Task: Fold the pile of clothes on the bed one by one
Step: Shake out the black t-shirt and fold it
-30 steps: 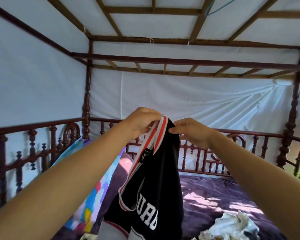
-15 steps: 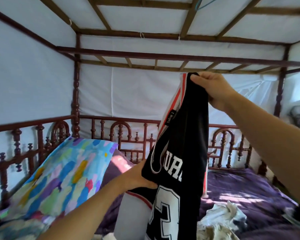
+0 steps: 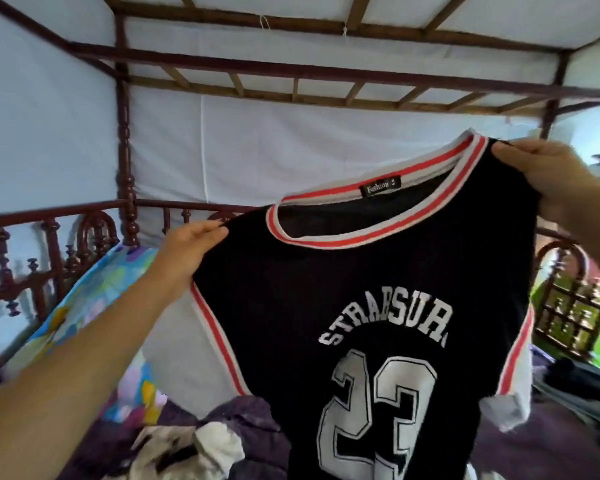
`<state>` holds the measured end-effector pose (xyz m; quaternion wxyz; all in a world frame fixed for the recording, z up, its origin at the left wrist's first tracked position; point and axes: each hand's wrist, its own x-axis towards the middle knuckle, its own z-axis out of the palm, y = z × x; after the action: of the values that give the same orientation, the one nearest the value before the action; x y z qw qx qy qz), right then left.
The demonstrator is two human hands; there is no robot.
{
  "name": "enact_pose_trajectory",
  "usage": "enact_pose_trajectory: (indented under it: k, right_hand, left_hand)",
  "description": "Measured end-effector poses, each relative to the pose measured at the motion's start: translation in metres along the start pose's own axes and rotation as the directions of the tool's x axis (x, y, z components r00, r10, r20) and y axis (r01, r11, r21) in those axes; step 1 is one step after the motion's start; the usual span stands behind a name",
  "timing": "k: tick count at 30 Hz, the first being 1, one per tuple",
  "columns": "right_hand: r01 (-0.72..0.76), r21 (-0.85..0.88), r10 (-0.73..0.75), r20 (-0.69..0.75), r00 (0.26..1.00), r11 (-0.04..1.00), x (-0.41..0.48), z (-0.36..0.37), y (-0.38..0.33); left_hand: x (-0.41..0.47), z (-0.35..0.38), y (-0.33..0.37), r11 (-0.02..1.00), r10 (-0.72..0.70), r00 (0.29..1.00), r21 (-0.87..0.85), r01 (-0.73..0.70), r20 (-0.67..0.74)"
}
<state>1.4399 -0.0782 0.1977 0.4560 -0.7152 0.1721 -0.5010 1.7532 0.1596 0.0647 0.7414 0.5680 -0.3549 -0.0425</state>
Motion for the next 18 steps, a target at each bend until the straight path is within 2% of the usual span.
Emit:
enact_pose_trajectory:
  k: [3,5,9,10,12,15,18]
  right_hand:
    - [-0.072,-0.045,0.073,0.013,0.997,0.996,-0.012,-0.006,0.021]
    - [-0.136,-0.053,0.136,0.008,0.991,0.989,-0.018,-0.004,0.042]
    - [-0.258,-0.022,0.257,-0.039,0.966,0.966,-0.031,0.009,0.099]
    - [-0.298,-0.027,0.297,-0.037,0.954,0.954,-0.034,0.010,0.117]
    - [-0.363,-0.050,0.362,-0.035,0.932,0.930,-0.043,0.009,0.148]
    - [-0.433,-0.087,0.433,-0.023,0.901,0.897,-0.056,0.011,0.184]
    - [-0.400,-0.186,0.413,0.036,0.910,0.897,-0.073,0.021,0.207]
  left_hand:
    - [0.002,-0.014,0.022,0.994,0.098,0.993,0.037,-0.100,0.062]
    - [-0.005,-0.017,0.027,0.990,0.097,0.985,0.089,-0.110,0.141]
    - [-0.025,-0.026,0.003,0.973,-0.063,0.941,0.232,-0.017,0.331]
    - [-0.029,-0.030,-0.007,0.953,-0.111,0.917,0.301,-0.011,0.383]
    - [-0.039,-0.040,-0.026,0.854,-0.245,0.859,0.519,-0.028,0.449]
    - [-0.055,-0.056,-0.054,0.746,-0.382,0.829,0.666,0.014,0.409]
    - [-0.069,-0.071,-0.073,0.788,-0.395,0.881,0.589,0.180,0.259]
